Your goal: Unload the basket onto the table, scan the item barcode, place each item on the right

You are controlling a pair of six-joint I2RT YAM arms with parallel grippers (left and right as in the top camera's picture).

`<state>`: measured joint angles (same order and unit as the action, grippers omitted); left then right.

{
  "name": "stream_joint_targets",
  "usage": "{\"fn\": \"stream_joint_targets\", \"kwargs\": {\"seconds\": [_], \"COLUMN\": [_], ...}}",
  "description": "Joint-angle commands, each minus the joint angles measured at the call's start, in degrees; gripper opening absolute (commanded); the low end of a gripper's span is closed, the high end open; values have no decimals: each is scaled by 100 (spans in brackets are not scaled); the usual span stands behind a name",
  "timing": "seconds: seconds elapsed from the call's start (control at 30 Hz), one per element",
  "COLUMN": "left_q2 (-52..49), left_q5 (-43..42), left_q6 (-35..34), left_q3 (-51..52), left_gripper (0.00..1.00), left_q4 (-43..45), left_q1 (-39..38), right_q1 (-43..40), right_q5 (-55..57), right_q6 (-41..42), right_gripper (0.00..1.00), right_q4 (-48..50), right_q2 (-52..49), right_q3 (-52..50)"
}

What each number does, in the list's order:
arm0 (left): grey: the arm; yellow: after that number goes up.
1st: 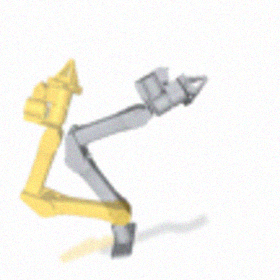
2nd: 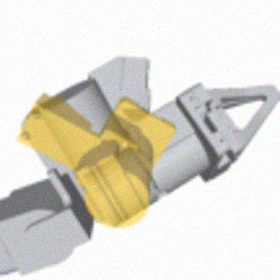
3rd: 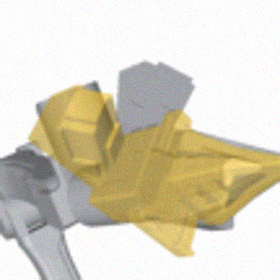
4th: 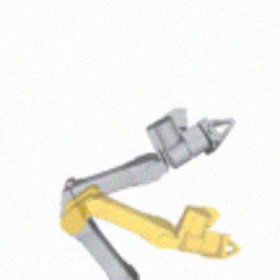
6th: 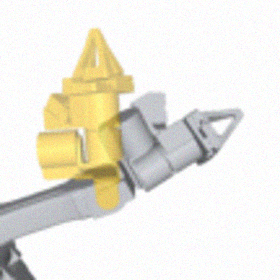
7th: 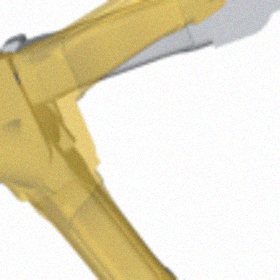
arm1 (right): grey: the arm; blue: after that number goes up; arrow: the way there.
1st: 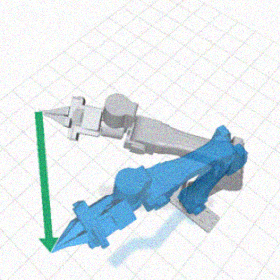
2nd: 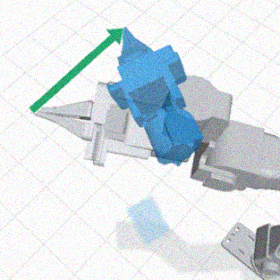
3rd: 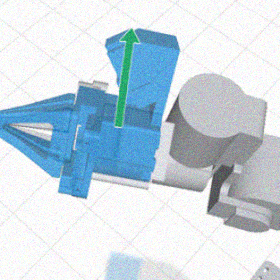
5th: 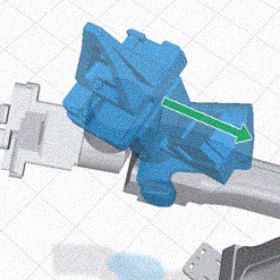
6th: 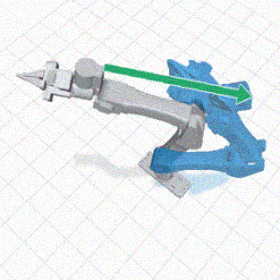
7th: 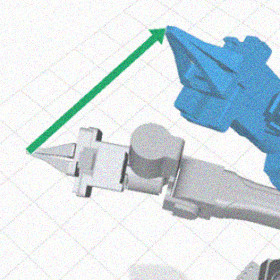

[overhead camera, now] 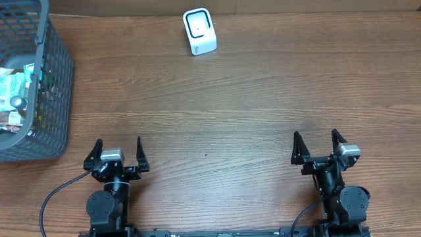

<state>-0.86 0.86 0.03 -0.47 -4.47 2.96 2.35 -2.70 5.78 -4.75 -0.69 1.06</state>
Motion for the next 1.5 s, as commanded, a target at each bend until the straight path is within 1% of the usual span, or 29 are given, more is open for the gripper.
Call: {"fn": "stream_joint_targets", "kwargs": {"seconds": [0.0, 1.3, 1.37, 1.47], "left_q2": [61, 59, 59, 61], "left_q5": [-66, -98, -282, -909], "left_q6": [87, 44, 44, 44], "left_q3": [17, 17, 17, 9], "left_gripper": [100, 99, 99, 100], "left_q4": [2, 2, 22, 236], "left_q1": [-37, -33, -33, -33], "right_q1": [31, 31, 31, 31], "right_q5": [26, 26, 26, 26], "right_q6": [22, 22, 22, 22], "right_gripper": [100, 100, 100, 100], "right_q4": [11, 11, 11, 11], "right_q2": [52, 52, 52, 52], "right_q3": [-61, -61, -61, -61]}}
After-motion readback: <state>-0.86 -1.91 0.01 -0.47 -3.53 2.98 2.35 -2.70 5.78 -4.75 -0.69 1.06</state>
